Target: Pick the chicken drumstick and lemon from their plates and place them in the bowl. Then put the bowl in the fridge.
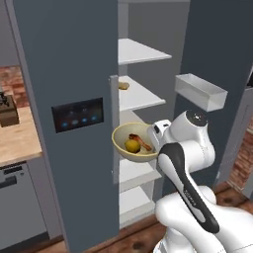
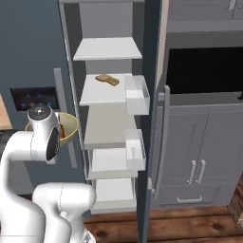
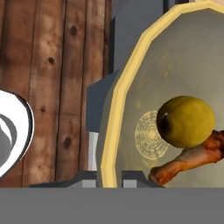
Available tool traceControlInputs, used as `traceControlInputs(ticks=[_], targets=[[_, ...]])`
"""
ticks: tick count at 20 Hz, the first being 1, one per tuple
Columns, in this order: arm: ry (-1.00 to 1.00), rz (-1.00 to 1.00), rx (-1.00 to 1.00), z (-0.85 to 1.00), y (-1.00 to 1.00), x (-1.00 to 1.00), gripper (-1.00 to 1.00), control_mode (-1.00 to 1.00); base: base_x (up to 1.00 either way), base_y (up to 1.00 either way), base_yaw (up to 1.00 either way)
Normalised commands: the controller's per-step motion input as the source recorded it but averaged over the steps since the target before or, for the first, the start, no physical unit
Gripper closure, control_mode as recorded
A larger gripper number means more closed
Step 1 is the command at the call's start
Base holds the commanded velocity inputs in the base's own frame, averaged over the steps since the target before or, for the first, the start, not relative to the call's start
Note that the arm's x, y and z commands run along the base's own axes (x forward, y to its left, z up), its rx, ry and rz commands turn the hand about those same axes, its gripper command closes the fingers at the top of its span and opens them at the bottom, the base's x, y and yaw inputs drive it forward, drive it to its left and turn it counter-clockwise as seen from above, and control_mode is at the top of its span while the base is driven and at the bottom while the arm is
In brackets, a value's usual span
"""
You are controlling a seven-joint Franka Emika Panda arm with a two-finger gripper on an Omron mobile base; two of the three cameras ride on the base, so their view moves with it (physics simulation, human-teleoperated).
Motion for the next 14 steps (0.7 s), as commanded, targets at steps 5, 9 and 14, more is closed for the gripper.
traceControlInputs(ticks=[5,9,14], targets=[[0.00,0.00,0.00,0.00,0.00,0.00,1.00,1.00,0.34,-0.12,-0.01],[0.00,0.00,0.00,0.00,0.00,0.00,1.00,1.00,0.41,-0.08,0.01],[0.00,0.00,0.00,0.00,0.00,0.00,1.00,1.00,0.55,-0.16,0.05]])
